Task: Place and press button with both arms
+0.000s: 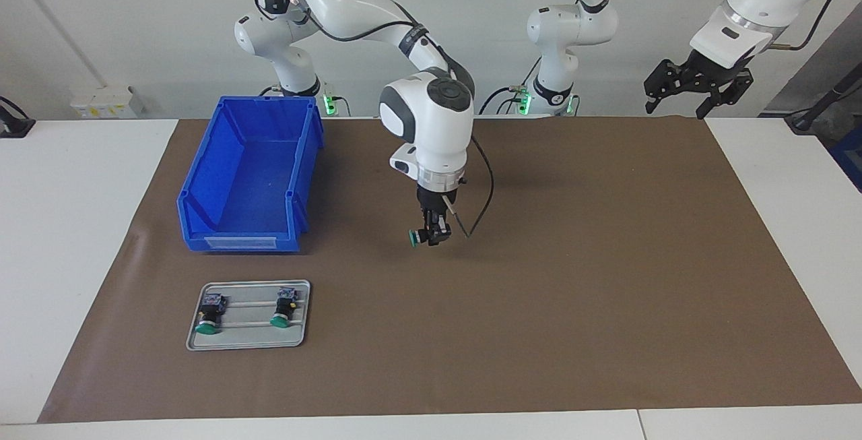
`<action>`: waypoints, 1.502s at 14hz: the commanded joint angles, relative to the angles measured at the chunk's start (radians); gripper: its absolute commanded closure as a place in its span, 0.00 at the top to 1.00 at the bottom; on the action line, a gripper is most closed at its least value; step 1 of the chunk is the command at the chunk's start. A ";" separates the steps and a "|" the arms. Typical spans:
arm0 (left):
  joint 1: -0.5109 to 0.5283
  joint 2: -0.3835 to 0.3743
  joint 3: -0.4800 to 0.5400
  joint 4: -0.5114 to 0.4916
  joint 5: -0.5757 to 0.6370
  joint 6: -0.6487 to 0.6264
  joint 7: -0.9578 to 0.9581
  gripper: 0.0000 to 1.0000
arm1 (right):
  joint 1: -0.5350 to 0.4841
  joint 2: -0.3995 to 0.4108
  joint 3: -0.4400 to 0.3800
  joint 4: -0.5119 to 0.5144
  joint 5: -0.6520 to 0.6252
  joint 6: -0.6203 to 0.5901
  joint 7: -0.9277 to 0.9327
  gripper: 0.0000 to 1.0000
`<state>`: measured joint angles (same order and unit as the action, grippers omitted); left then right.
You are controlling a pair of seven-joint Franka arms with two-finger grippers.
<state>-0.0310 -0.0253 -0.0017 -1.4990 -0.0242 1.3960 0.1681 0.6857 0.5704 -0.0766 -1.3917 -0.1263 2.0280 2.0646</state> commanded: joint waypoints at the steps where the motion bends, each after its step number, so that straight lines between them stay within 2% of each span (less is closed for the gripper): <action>1: -0.003 -0.018 -0.007 -0.012 0.012 -0.011 -0.004 1.00 | 0.041 0.034 -0.002 -0.006 -0.029 0.024 0.106 0.00; 4: 0.013 -0.018 -0.004 -0.015 0.012 -0.009 -0.004 1.00 | 0.072 0.049 0.000 -0.030 -0.044 0.055 0.199 0.00; 11: 0.013 -0.025 -0.004 -0.029 0.017 -0.002 0.005 1.00 | 0.110 0.032 0.000 -0.142 -0.044 0.104 0.232 0.00; 15: 0.014 -0.024 -0.006 -0.038 0.017 0.092 0.028 1.00 | 0.120 0.026 0.000 -0.161 -0.044 0.120 0.253 0.00; 17: 0.011 -0.030 -0.006 -0.082 0.017 0.165 0.077 1.00 | 0.121 0.025 0.000 -0.167 -0.044 0.124 0.273 0.00; 21: -0.006 -0.041 -0.014 -0.119 -0.003 0.247 0.143 1.00 | 0.126 0.020 0.000 -0.179 -0.044 0.143 0.275 0.39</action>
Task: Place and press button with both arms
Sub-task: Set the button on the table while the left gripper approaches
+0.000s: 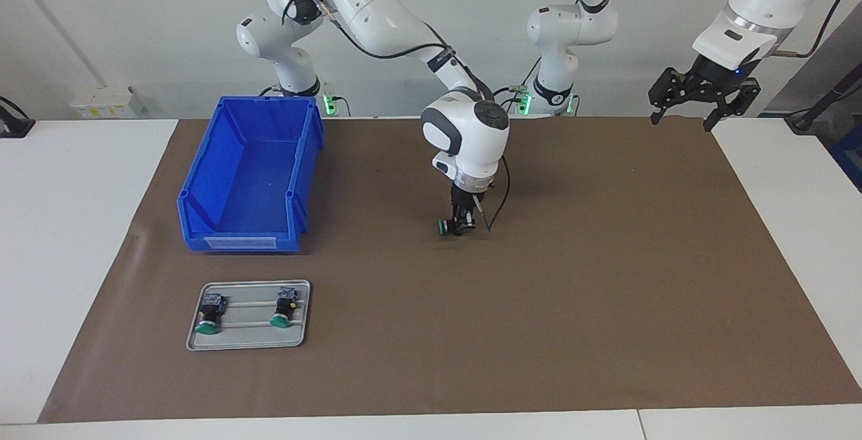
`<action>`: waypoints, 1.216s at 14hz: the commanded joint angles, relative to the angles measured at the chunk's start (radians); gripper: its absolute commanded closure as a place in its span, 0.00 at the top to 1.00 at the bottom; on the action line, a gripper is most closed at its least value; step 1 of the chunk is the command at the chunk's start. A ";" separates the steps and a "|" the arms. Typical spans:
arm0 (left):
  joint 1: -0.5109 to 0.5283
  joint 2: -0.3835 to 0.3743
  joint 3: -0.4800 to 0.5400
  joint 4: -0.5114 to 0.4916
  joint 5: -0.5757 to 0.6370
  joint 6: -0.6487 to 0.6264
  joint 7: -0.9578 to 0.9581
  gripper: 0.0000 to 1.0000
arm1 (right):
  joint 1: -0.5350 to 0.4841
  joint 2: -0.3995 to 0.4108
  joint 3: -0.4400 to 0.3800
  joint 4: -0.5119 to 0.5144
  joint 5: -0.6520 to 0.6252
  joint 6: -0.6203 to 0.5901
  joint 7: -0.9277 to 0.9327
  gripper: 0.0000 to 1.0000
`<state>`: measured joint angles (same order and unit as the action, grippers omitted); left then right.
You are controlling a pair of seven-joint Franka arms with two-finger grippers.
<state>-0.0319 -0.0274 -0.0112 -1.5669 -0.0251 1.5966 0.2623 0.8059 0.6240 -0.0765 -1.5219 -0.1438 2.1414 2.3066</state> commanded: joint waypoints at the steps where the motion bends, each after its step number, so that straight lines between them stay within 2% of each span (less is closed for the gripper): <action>1: -0.008 -0.037 -0.007 -0.051 -0.022 0.066 0.067 1.00 | 0.013 -0.033 0.000 -0.050 -0.026 0.029 0.031 0.51; 3: -0.042 -0.031 -0.006 -0.051 -0.032 0.109 0.089 1.00 | 0.013 -0.033 0.000 -0.046 -0.030 0.029 0.030 0.74; 4: -0.048 -0.028 -0.007 -0.051 -0.033 0.114 0.127 1.00 | 0.013 -0.033 0.000 -0.043 -0.033 0.025 0.022 1.00; 6: -0.066 -0.017 -0.007 -0.048 -0.083 0.118 0.198 1.00 | 0.012 -0.036 0.000 -0.030 -0.066 0.002 -0.008 1.00; 8: -0.094 -0.002 -0.007 -0.047 -0.095 0.141 0.267 1.00 | -0.007 -0.078 0.000 -0.032 -0.065 0.011 -0.103 1.00; 13: -0.144 0.024 -0.007 -0.051 -0.096 0.170 0.442 1.00 | -0.152 -0.266 0.000 -0.087 -0.051 -0.015 -0.398 1.00; 17: -0.239 0.027 -0.007 -0.111 -0.096 0.249 0.512 1.00 | -0.304 -0.334 0.000 -0.095 -0.036 -0.063 -0.811 1.00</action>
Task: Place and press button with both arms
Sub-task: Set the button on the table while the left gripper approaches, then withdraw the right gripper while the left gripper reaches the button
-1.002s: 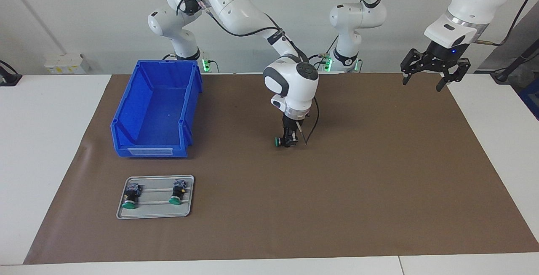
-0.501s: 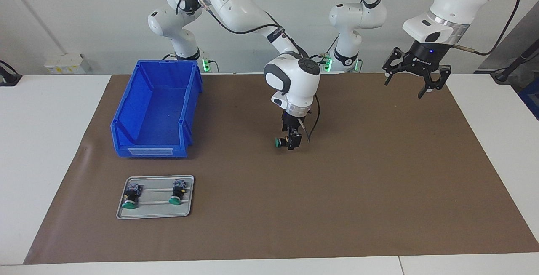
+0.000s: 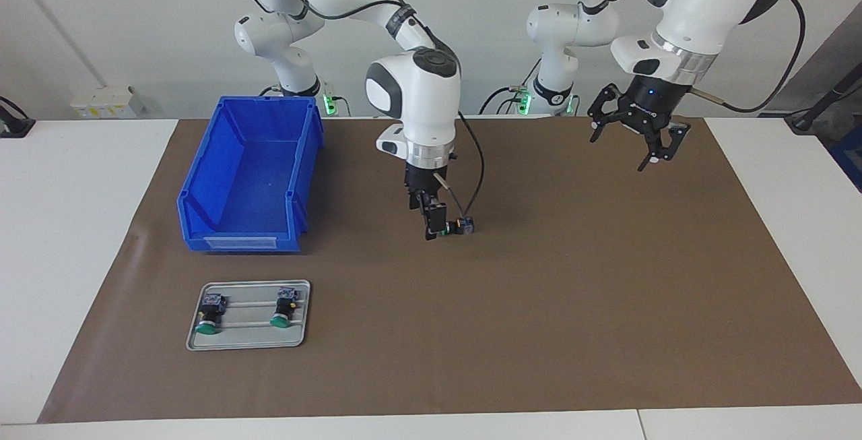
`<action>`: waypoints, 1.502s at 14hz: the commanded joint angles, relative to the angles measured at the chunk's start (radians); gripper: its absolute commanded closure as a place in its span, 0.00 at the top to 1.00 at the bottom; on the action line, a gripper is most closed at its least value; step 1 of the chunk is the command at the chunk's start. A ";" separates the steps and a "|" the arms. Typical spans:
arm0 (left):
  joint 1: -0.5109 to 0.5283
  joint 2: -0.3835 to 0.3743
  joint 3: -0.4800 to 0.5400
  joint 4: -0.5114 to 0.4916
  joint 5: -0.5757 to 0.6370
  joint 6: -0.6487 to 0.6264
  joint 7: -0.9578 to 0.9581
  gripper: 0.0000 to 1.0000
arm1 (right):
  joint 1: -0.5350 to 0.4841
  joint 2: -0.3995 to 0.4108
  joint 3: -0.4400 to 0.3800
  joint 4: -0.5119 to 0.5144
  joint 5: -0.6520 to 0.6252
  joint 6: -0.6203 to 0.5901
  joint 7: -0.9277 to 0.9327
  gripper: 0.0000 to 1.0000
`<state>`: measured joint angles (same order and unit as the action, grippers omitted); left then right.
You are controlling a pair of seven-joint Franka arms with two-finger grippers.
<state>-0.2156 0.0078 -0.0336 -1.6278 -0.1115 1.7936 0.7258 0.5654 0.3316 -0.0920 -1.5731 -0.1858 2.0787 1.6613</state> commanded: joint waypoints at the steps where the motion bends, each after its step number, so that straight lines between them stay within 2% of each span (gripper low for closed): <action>1: -0.082 -0.002 0.015 -0.072 -0.010 0.079 0.064 1.00 | -0.106 -0.054 0.015 -0.044 0.012 -0.002 -0.272 1.00; 5: -0.192 0.038 0.015 -0.150 -0.010 0.151 0.087 1.00 | -0.274 -0.115 0.015 -0.044 0.107 -0.035 -0.689 1.00; 8: -0.257 0.055 0.015 -0.256 -0.010 0.306 0.107 1.00 | -0.370 -0.160 0.015 -0.042 0.135 -0.103 -0.935 1.00; 9: -0.287 0.081 0.015 -0.282 -0.010 0.378 0.101 1.00 | -0.401 -0.175 0.014 -0.039 0.141 -0.130 -1.010 1.00; 12: -0.326 0.116 0.017 -0.323 -0.010 0.495 0.089 1.00 | -0.485 -0.218 0.014 -0.034 0.170 -0.210 -1.263 1.00; 14: -0.356 0.173 0.017 -0.316 -0.011 0.544 0.080 0.99 | -0.525 -0.258 0.012 -0.028 0.170 -0.285 -1.375 1.00; 18: -0.415 0.311 0.020 -0.276 -0.010 0.616 0.009 0.98 | -0.530 -0.322 -0.005 0.031 0.144 -0.478 -1.525 1.00; 21: -0.439 0.348 0.020 -0.270 -0.010 0.635 -0.011 0.96 | -0.530 -0.382 -0.003 0.003 0.131 -0.532 -1.534 1.00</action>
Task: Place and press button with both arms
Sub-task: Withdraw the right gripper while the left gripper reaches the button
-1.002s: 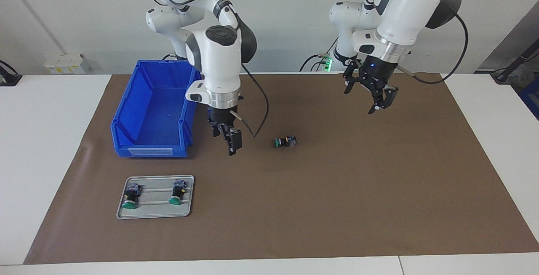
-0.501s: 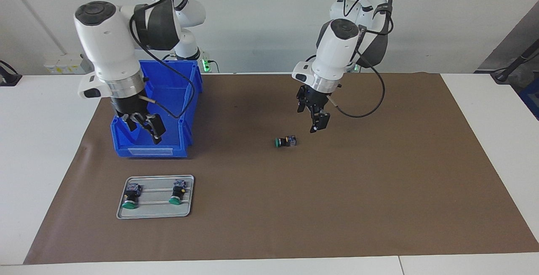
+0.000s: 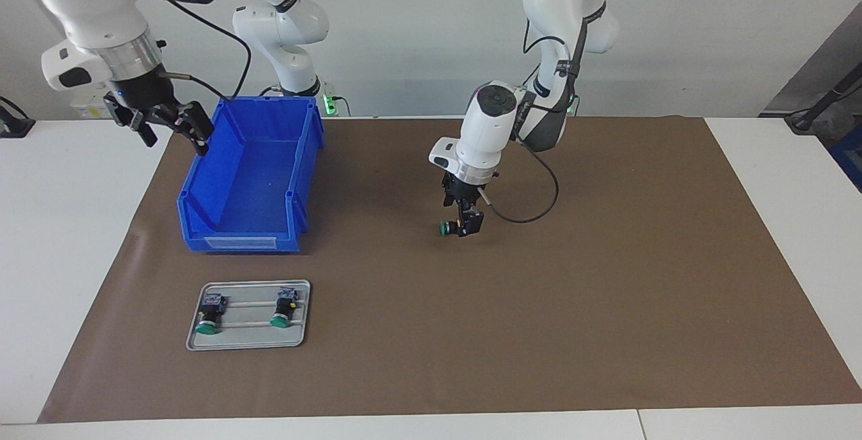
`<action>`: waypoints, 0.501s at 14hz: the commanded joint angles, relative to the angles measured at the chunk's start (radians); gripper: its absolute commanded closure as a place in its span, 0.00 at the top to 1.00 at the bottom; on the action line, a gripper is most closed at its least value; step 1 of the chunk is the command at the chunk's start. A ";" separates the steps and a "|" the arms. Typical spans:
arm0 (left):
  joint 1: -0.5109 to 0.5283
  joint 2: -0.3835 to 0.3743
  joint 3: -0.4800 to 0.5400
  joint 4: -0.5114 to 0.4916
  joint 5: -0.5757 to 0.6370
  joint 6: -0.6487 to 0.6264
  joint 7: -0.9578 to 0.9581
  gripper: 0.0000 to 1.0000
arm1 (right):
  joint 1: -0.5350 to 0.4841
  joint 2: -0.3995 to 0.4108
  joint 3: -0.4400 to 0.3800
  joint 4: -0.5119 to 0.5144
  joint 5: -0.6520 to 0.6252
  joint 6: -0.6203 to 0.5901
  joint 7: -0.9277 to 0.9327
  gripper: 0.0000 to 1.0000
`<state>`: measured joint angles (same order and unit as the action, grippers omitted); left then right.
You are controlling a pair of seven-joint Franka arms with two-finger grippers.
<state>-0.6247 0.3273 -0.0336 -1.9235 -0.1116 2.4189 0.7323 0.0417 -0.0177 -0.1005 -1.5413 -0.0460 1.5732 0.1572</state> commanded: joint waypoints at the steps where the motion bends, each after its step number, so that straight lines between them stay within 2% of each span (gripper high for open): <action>1: -0.048 0.041 0.020 0.026 -0.010 0.011 -0.021 0.95 | -0.019 -0.057 0.007 -0.063 -0.006 -0.045 -0.047 1.00; 7: -0.059 0.064 0.023 0.027 -0.002 0.016 -0.039 0.91 | -0.029 -0.067 0.007 -0.085 -0.003 -0.033 -0.064 1.00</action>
<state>-0.6622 0.3737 -0.0304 -1.9153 -0.1116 2.4224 0.7049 0.0234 -0.0618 -0.1020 -1.5973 -0.0461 1.5291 0.1182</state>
